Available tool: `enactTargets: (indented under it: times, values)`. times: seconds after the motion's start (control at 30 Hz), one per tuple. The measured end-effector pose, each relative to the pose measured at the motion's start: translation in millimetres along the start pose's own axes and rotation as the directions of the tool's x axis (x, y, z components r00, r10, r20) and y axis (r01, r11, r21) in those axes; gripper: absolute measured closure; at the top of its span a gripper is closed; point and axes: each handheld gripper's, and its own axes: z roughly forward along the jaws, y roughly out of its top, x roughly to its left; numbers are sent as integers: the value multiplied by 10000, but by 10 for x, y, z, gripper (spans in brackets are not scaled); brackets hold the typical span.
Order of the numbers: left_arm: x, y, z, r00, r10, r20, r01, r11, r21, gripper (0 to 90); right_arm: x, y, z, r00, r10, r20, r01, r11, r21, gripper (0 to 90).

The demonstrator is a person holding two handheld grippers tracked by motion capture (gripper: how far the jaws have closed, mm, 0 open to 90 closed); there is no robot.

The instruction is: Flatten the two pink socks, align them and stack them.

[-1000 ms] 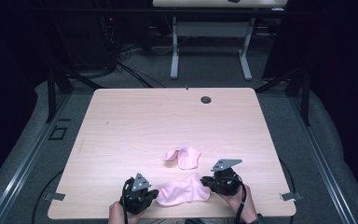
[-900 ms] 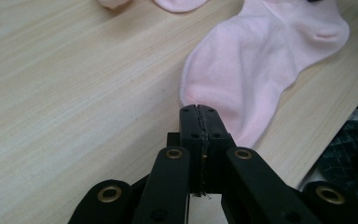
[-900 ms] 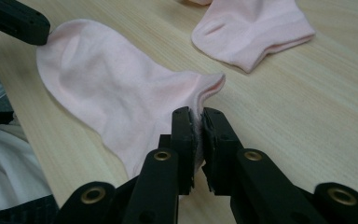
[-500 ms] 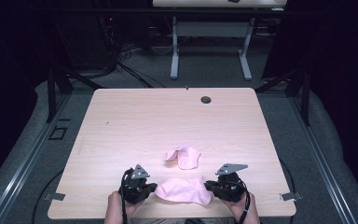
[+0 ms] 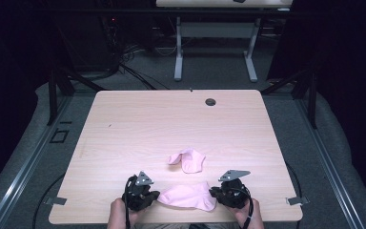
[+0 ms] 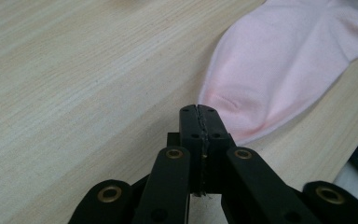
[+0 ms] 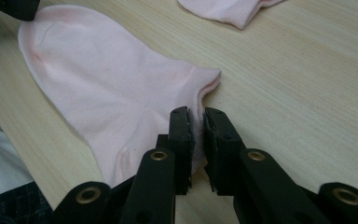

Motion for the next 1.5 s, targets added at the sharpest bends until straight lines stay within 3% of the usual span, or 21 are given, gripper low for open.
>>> enactTargets:
  times: [0.1,0.17,0.2,0.27,0.33,0.47,0.67,0.8,0.93,0.97,1.1,1.27,1.5]
  values:
    - [-2,8,-38,10000,-19,-29,18,9996,-270,860,-3,7,6,9999,-83,-109,82,10000,-27,696]
    - [10,19,-54,9999,-80,-70,78,9996,-276,668,-19,22,-15,9995,-94,-295,90,9999,-137,614]
    - [29,34,-90,9997,-188,-175,180,9989,-427,608,-38,37,-36,9993,-100,-355,92,9997,-208,545]
    - [62,55,-121,9988,-352,-349,333,9980,-541,471,-66,61,-57,9992,-132,-388,120,9994,-311,489]
    - [83,67,-130,9983,-364,-464,338,9978,-563,400,-99,96,-74,9993,-86,-377,65,9985,-549,414]
    - [237,154,-166,9961,-671,-565,621,9943,-865,358,-190,216,-95,10000,41,-88,-49,9960,-896,385]
    - [460,406,-224,9922,-1067,-639,984,9877,-1219,360,-303,449,-41,9996,216,178,-198,9951,-971,413]
    - [575,651,-181,9908,-1042,-865,937,9886,-1176,359,-340,570,73,9991,297,289,-273,9965,-790,423]
    - [615,832,-63,9927,-862,-840,795,9936,-802,399,-356,639,170,9987,366,341,-343,9973,-654,435]
    - [619,941,42,9942,-660,-849,622,9970,-462,410,-355,682,249,9988,344,351,-324,9979,-553,464]
    - [626,1094,268,9965,-508,-663,517,9986,125,428,-324,738,384,9984,239,504,-225,9994,-276,507]
    - [582,1174,479,9981,-252,-554,295,9966,765,486,-298,771,502,9978,130,644,-125,9999,-90,508]
    - [532,1172,609,9981,63,-617,13,9924,1228,626,-306,777,578,9960,88,891,-79,9999,-98,563]
